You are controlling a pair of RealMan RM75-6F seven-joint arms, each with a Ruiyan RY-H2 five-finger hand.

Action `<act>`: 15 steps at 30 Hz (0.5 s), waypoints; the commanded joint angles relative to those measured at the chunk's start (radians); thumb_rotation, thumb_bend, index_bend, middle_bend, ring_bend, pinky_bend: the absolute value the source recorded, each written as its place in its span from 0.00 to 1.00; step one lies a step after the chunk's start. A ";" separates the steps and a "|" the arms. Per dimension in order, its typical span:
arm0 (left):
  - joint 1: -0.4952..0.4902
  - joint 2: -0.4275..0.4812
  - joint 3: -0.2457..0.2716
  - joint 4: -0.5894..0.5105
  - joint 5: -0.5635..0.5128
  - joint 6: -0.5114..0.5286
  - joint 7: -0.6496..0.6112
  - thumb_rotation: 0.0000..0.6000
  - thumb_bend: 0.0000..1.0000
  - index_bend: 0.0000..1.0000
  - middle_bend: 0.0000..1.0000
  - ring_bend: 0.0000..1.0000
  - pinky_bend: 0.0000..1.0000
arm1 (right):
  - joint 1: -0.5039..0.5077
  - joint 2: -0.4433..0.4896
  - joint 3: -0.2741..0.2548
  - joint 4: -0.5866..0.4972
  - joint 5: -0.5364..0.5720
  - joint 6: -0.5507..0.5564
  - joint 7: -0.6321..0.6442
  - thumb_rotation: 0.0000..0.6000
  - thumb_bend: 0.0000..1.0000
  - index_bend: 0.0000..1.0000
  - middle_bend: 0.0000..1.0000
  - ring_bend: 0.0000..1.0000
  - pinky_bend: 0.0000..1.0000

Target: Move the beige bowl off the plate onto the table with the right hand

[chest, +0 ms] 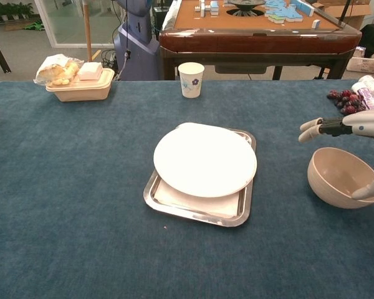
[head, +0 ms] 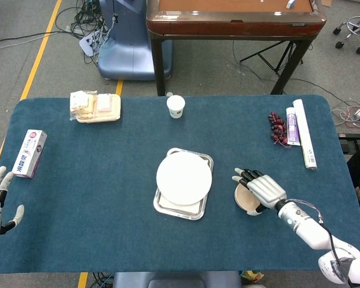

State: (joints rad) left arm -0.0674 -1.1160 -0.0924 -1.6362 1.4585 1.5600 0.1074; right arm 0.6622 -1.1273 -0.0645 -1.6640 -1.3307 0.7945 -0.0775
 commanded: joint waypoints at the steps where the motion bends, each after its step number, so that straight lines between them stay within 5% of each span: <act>1: 0.002 0.001 -0.001 -0.001 0.001 0.004 -0.004 1.00 0.36 0.00 0.00 0.00 0.00 | -0.001 0.025 0.002 -0.028 0.006 -0.008 -0.007 1.00 0.13 0.00 0.00 0.00 0.08; 8: 0.004 0.006 -0.001 -0.002 0.005 0.009 -0.015 1.00 0.36 0.00 0.00 0.00 0.00 | -0.030 0.105 0.018 -0.121 -0.015 0.065 -0.034 1.00 0.13 0.00 0.00 0.00 0.08; 15: -0.003 0.010 0.001 -0.010 -0.015 -0.020 -0.001 1.00 0.36 0.00 0.00 0.00 0.00 | -0.126 0.135 0.023 -0.174 -0.045 0.266 -0.190 1.00 0.15 0.00 0.00 0.00 0.08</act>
State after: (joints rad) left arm -0.0681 -1.1068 -0.0919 -1.6438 1.4477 1.5439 0.1024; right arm 0.5800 -1.0023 -0.0437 -1.8159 -1.3613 0.9916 -0.2036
